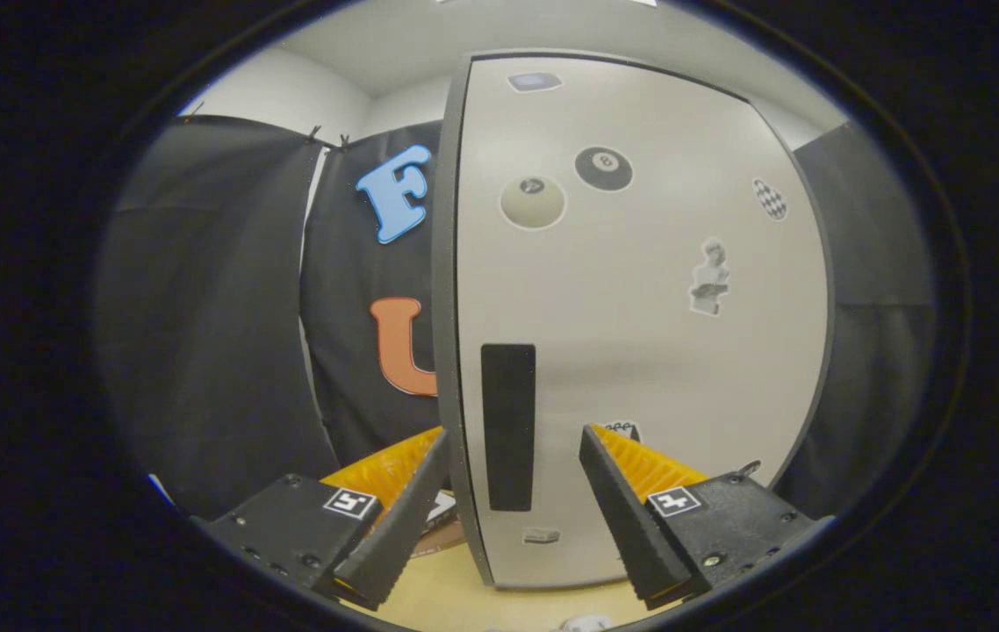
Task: Open the shoe cabinet door, grab the shoes and put them into the shoe cabinet, then close the shoe cabinet door.
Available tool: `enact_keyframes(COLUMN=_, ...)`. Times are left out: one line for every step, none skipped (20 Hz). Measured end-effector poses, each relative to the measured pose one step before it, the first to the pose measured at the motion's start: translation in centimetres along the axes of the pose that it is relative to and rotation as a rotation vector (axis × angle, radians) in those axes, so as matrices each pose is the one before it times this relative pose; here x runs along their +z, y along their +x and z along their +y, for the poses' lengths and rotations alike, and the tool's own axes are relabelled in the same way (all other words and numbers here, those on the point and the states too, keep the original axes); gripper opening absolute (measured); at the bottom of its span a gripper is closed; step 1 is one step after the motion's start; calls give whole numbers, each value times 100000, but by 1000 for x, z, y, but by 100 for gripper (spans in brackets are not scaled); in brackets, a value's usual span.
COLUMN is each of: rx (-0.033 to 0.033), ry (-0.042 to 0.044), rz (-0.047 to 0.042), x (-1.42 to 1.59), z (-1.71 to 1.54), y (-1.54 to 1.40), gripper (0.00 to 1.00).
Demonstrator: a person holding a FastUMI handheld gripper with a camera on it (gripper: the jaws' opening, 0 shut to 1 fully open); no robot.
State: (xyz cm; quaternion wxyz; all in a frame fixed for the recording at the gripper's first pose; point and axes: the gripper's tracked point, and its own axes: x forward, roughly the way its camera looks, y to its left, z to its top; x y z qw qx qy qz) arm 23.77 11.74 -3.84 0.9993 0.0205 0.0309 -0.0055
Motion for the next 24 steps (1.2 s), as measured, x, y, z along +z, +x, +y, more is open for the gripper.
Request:
enact_keyframes(rx=-473, ry=173, rz=633, x=-337, z=-137, y=651, gripper=97)
enact_keyframes(rx=-597, ry=317, rz=369, x=-162, z=-176, y=631, gripper=95)
enact_keyframes(rx=-792, ry=443, rz=986, x=-387, z=-214, y=439, gripper=92)
enact_keyframes(rx=29, ry=994, rz=314, x=-211, z=-9, y=263, gripper=88)
enact_keyframes(rx=234, ry=907, rz=41, x=-38, z=108, y=200, gripper=84)
enact_keyframes(rx=-306, ry=345, rz=-171, x=28, z=-54, y=246, gripper=76)
enact_keyframes(rx=-333, ry=35, rz=302, x=-203, z=-98, y=171, gripper=72)
enact_keyframes(rx=855, ry=-141, rz=799, x=-245, z=109, y=166, gripper=69)
enact_keyframes(rx=-1163, ry=-218, rz=153, x=-113, z=-70, y=186, gripper=67)
enact_keyframes(rx=2208, ry=-94, rz=-222, x=-29, z=488, y=-25, gripper=59)
enact_keyframes(rx=-85, ry=23, rz=231, x=-232, z=164, y=-237, gripper=50)
enact_keyframes(rx=-1989, ry=-1746, rz=106, x=229, z=-64, y=-132, gripper=42)
enact_keyframes(rx=-250, ry=-721, rz=541, x=-360, z=-280, y=1, gripper=39)
enact_keyframes(rx=575, ry=14, rz=573, x=-15, z=48, y=-194, gripper=36)
enact_keyframes(rx=1252, ry=848, rz=334, x=115, z=154, y=-229, gripper=35)
enact_keyframes(rx=938, ry=528, rz=128, x=47, z=43, y=-263, gripper=34)
enact_keyframes(rx=430, ry=-352, rz=304, x=-73, z=-64, y=-403, gripper=32)
enact_keyframes(rx=67, ry=-1017, rz=127, x=-150, z=-109, y=-528, gripper=31)
enact_keyframes(rx=262, ry=-676, rz=20, x=-115, z=-54, y=-697, gripper=31)
enact_keyframes(rx=312, ry=74, rz=-161, x=-122, z=-69, y=-658, gripper=30)
enact_keyframes(rx=334, ry=546, rz=4, x=-85, z=-95, y=-680, gripper=30)
enact_keyframes(rx=-88, ry=86, rz=-18, x=-77, z=-169, y=-847, gripper=29)
enact_keyframes(rx=-348, ry=-298, rz=-96, x=-158, z=-180, y=-828, gripper=28)
enact_keyframes(rx=-288, ry=-687, rz=-100, x=-99, z=-186, y=-929, gripper=28)
